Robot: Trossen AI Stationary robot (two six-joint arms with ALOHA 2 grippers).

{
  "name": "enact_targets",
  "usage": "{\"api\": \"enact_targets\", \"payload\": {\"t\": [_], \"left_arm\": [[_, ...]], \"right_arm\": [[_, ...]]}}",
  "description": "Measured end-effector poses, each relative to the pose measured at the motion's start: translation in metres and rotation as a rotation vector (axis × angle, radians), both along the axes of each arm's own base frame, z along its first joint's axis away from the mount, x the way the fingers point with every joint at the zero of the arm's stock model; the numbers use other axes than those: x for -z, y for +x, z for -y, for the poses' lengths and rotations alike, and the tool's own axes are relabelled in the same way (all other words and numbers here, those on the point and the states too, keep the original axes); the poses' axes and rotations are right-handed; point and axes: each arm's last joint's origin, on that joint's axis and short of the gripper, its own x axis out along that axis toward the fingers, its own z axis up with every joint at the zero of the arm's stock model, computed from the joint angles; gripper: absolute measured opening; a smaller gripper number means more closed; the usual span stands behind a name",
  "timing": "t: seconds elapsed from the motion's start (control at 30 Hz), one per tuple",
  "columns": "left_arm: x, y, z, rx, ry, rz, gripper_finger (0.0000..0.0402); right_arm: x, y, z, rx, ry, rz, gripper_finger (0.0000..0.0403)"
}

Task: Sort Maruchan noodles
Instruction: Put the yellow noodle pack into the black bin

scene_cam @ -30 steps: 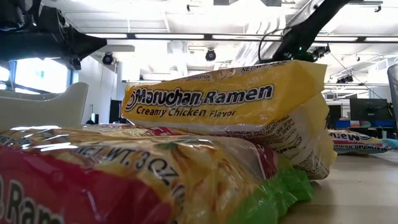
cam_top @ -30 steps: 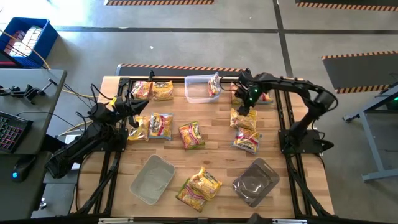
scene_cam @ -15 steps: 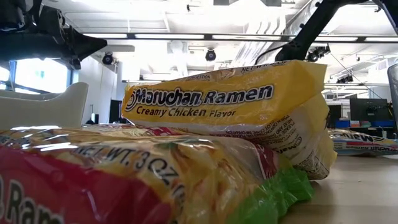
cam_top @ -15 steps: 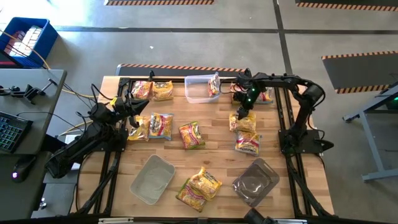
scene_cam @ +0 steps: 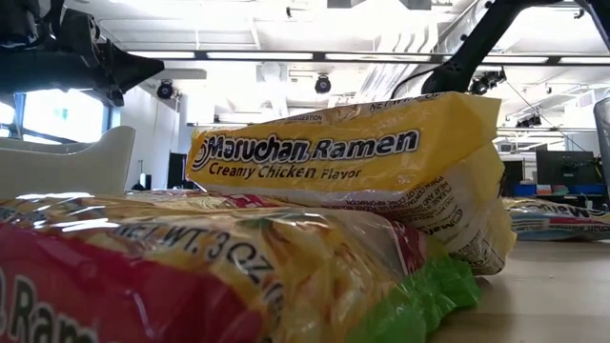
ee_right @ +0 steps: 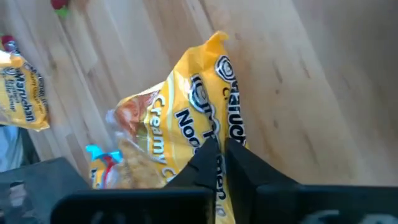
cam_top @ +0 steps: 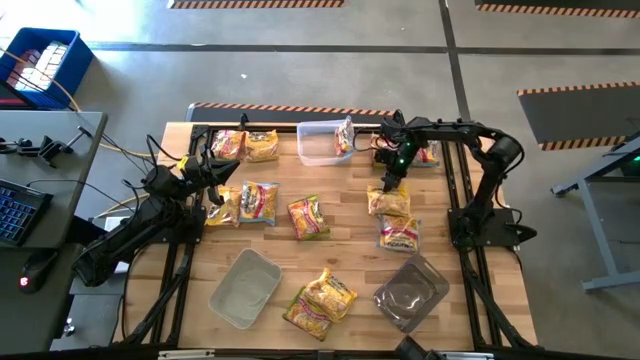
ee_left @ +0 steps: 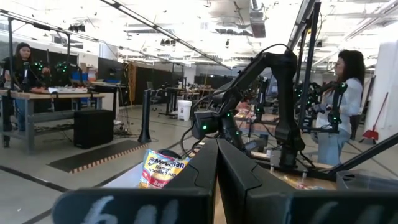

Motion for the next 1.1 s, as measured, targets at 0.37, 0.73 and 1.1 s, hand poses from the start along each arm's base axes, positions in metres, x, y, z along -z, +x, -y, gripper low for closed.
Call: {"api": "enact_targets", "payload": {"t": [0.37, 0.73, 1.1], "left_arm": [[0.0, 0.0, 0.0, 0.002, -0.007, 0.005, 0.0003], [0.0, 0.0, 0.0, 0.002, -0.009, 0.003, 0.0003], [0.0, 0.0, 0.0, 0.003, -0.009, 0.003, 0.0003]], "right_arm": [[-0.065, 0.002, -0.035, 0.023, -0.267, 0.006, 0.0005], [-0.058, -0.012, -0.03, 0.073, -0.277, -0.19, 0.0158], [-0.029, -0.025, 0.001, 0.086, -0.143, -0.182, 0.0257]]}}
